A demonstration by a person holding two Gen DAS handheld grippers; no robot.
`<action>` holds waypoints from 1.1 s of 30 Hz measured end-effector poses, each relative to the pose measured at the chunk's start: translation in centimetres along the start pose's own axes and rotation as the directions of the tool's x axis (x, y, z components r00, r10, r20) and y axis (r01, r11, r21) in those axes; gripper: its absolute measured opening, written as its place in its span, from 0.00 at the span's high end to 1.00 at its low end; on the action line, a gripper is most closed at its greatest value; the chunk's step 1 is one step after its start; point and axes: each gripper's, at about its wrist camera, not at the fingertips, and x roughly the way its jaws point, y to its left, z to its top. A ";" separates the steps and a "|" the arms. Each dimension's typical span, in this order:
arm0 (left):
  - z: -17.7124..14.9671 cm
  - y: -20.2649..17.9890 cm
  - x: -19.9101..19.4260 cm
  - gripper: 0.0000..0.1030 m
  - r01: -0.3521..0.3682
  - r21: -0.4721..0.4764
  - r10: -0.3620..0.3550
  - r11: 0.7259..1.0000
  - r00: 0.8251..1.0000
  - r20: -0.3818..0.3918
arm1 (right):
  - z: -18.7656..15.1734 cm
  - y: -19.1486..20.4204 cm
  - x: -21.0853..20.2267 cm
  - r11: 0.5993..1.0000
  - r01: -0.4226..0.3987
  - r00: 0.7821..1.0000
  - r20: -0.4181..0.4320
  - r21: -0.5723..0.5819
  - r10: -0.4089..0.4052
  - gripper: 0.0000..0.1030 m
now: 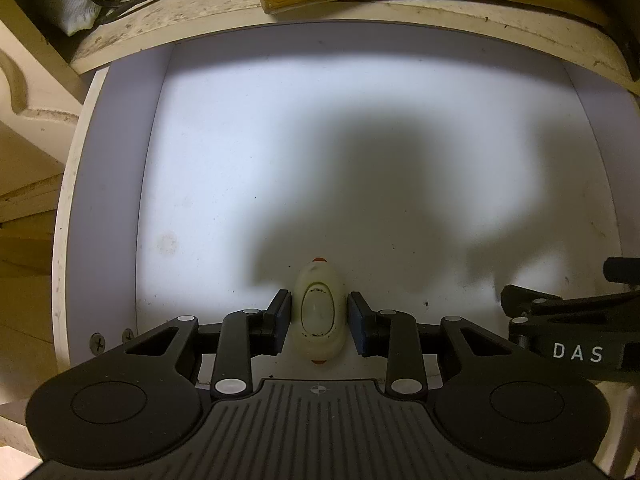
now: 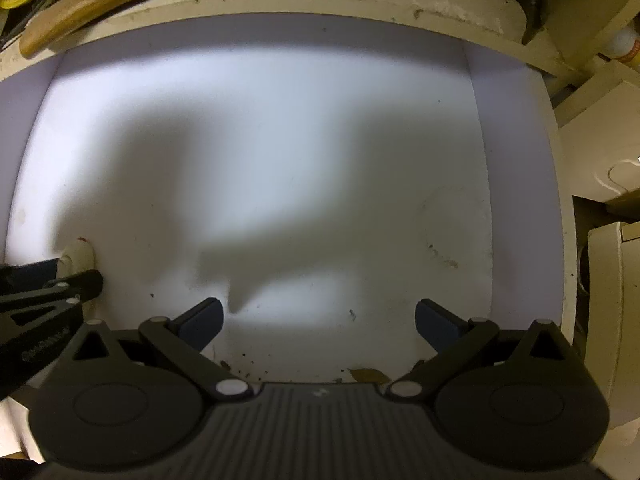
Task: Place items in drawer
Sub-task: 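Set the toy on the drawer bottom and open the left gripper, then raise both grippers away from the toy lying in the drawer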
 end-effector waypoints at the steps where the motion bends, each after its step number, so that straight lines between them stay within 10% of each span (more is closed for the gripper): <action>1: 0.0 0.0 0.0 0.71 0.000 0.001 0.000 1.000 1.000 0.000 | 0.0 0.0 0.0 1.000 0.000 1.000 -0.001 0.000 0.000 0.00; 9: 0.0 -0.1 -0.1 0.64 -0.012 -0.014 0.012 1.000 1.000 -0.001 | -0.1 -0.2 -0.2 1.000 0.002 1.000 0.000 0.002 -0.002 0.00; 11: 0.1 0.0 -0.1 0.23 -0.028 -0.020 0.028 0.999 1.000 0.004 | -0.1 -0.2 -0.3 1.000 0.002 1.000 0.001 0.002 -0.002 0.00; 12: 0.1 0.0 -0.1 0.19 -0.036 -0.023 0.036 0.999 0.999 0.006 | -0.1 -0.2 -0.3 1.000 0.002 1.000 0.001 0.002 -0.002 0.00; 33: -0.6 0.4 0.0 0.04 -0.075 -0.033 0.075 0.997 0.997 -0.001 | -0.1 -0.8 -0.9 1.000 0.012 1.000 0.005 0.012 -0.012 0.00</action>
